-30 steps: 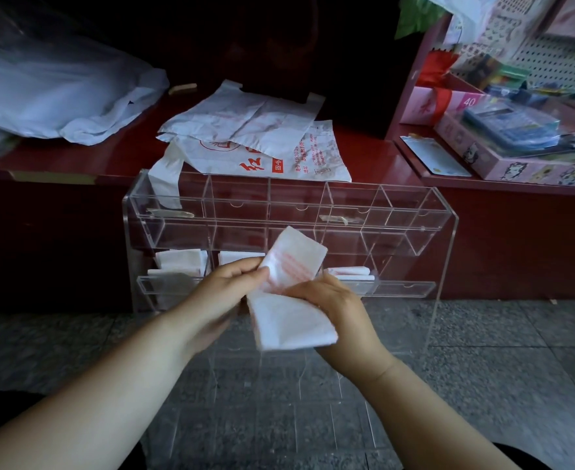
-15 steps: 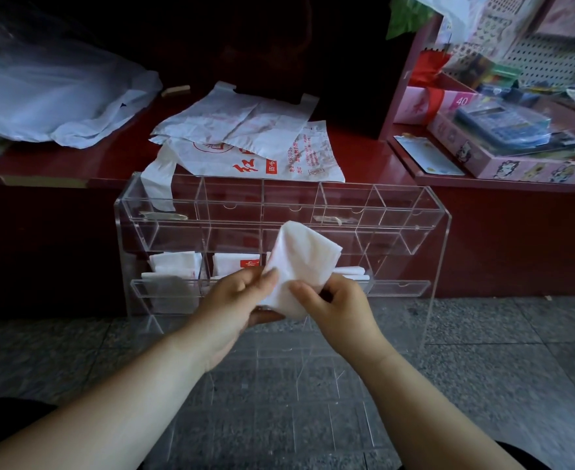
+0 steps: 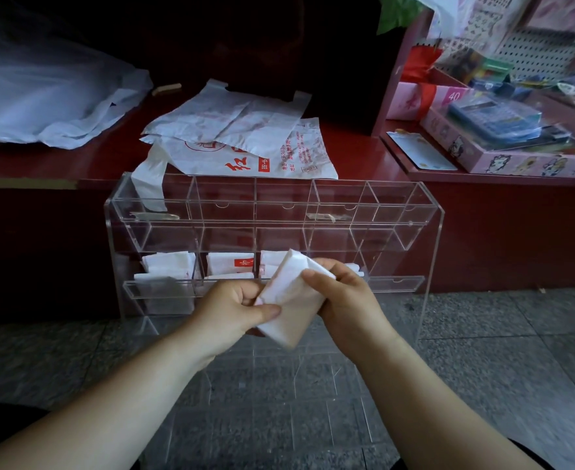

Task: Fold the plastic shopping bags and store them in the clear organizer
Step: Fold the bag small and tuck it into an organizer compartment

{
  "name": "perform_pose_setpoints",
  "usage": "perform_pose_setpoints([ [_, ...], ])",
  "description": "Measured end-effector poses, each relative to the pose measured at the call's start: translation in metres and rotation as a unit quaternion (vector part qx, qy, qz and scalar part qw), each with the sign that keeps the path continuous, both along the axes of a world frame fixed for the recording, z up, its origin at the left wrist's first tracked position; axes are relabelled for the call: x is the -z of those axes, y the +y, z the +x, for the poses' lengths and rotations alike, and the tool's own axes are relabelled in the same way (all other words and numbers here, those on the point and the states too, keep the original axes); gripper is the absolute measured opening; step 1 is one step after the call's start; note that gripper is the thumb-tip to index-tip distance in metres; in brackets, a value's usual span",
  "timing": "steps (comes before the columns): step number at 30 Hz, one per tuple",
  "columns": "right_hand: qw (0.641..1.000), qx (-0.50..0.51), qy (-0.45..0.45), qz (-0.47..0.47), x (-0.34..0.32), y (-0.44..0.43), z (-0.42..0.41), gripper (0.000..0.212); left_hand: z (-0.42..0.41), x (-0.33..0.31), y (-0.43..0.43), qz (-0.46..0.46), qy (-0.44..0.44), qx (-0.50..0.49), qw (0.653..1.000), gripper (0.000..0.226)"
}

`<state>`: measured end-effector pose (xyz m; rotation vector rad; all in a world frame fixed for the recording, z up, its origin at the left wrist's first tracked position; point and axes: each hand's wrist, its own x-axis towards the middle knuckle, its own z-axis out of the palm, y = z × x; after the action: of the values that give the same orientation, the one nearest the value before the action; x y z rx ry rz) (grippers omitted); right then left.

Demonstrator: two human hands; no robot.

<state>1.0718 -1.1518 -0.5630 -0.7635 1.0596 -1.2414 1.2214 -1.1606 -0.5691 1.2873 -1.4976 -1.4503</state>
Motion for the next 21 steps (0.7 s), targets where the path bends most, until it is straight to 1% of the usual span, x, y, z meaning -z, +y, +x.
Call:
perform_pose_setpoints([
  [3, 0.999, 0.032, -0.002, -0.021, -0.003, -0.002, -0.006, 0.018, 0.002, 0.000, -0.002, 0.042, 0.035, -0.017, 0.998, 0.023],
  [6, 0.998, 0.039, -0.020, -0.034, -0.006, -0.002, -0.012, 0.021, 0.004, 0.002, -0.005, 0.070, 0.072, -0.057, 0.993, 0.013],
  [9, 0.999, 0.039, -0.018, -0.030, -0.006, -0.001, -0.014, 0.025, 0.005, -0.001, -0.007, 0.074, 0.131, -0.114, 0.982, 0.013],
  [11, 0.999, 0.038, 0.000, -0.023, -0.003, -0.001, -0.015, 0.026, 0.004, -0.005, -0.008, 0.049, 0.155, -0.156, 0.974, 0.017],
  [13, 0.999, 0.017, 0.036, -0.019, -0.003, 0.002, -0.016, 0.024, 0.005, -0.009, -0.009, 0.005, 0.143, -0.170, 0.975, 0.020],
  [15, 0.993, -0.034, 0.114, -0.016, -0.003, 0.004, -0.019, 0.025, 0.006, -0.014, -0.009, -0.034, 0.096, -0.142, 0.985, 0.023],
  [17, 0.975, -0.101, 0.196, -0.009, -0.003, 0.008, -0.021, 0.029, 0.008, -0.018, -0.007, -0.056, 0.063, -0.109, 0.990, 0.025],
  [19, 0.970, -0.109, 0.218, 0.000, -0.003, 0.012, -0.021, 0.024, 0.008, -0.019, -0.005, -0.068, 0.042, -0.088, 0.993, 0.025],
  [21, 0.976, -0.066, 0.208, 0.000, -0.003, 0.014, -0.021, 0.023, 0.003, -0.017, -0.001, -0.061, -0.002, -0.054, 0.997, 0.023],
])
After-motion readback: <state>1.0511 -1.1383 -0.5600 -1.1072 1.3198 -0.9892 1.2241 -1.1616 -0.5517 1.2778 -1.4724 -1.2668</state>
